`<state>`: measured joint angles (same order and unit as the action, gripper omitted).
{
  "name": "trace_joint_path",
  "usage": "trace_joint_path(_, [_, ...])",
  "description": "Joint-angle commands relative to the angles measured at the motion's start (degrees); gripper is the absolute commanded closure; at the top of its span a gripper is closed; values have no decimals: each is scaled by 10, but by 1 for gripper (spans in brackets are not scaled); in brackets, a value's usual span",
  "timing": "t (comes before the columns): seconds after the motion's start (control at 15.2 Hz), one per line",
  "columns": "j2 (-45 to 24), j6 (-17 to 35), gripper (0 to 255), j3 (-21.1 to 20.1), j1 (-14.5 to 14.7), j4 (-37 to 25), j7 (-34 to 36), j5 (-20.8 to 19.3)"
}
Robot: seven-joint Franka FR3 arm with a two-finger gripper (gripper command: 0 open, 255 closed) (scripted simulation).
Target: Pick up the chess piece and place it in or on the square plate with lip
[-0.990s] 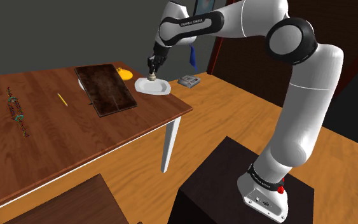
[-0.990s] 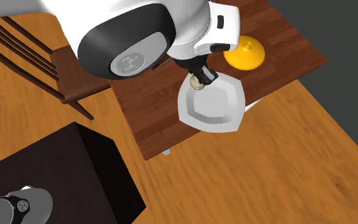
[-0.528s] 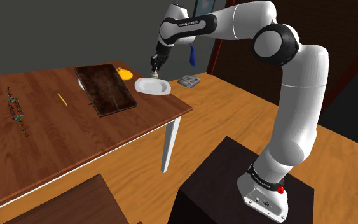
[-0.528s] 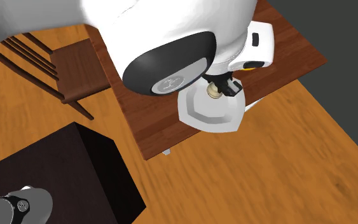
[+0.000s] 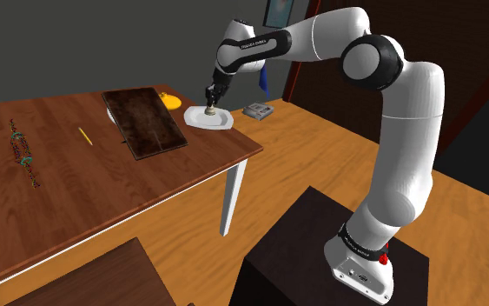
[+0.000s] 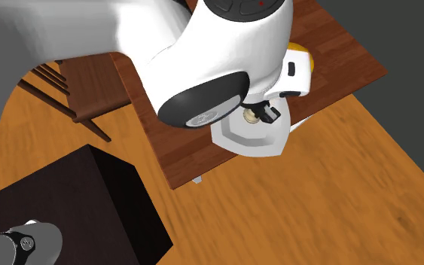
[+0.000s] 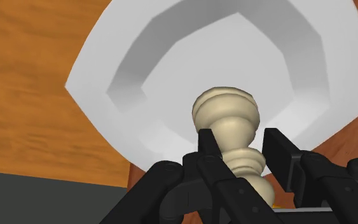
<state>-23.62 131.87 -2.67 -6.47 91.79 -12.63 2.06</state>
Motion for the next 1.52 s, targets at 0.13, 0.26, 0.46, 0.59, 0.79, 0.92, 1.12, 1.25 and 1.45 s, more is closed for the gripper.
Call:
trace_joint_path(0.13, [-11,28,255,0,0,16,-1,0])
trace_joint_path(0.26, [-12,31,255,0,0,18,-1,0])
trace_joint_path(0.46, [-12,31,255,0,0,18,-1,0])
trace_joint_path(0.59, [-12,31,255,0,0,18,-1,0])
trace_joint_path(0.79, [-12,31,0,0,0,18,-1,0])
trace_joint_path(0.92, [-12,31,0,0,0,18,-1,0])
trace_joint_path(1.12, [1,19,0,0,0,20,-1,1])
trace_joint_path(1.25, [27,-6,0,0,-2,20,-2,2])
trace_joint_path(1.45, [36,-16,0,0,-2,20,-2,2])
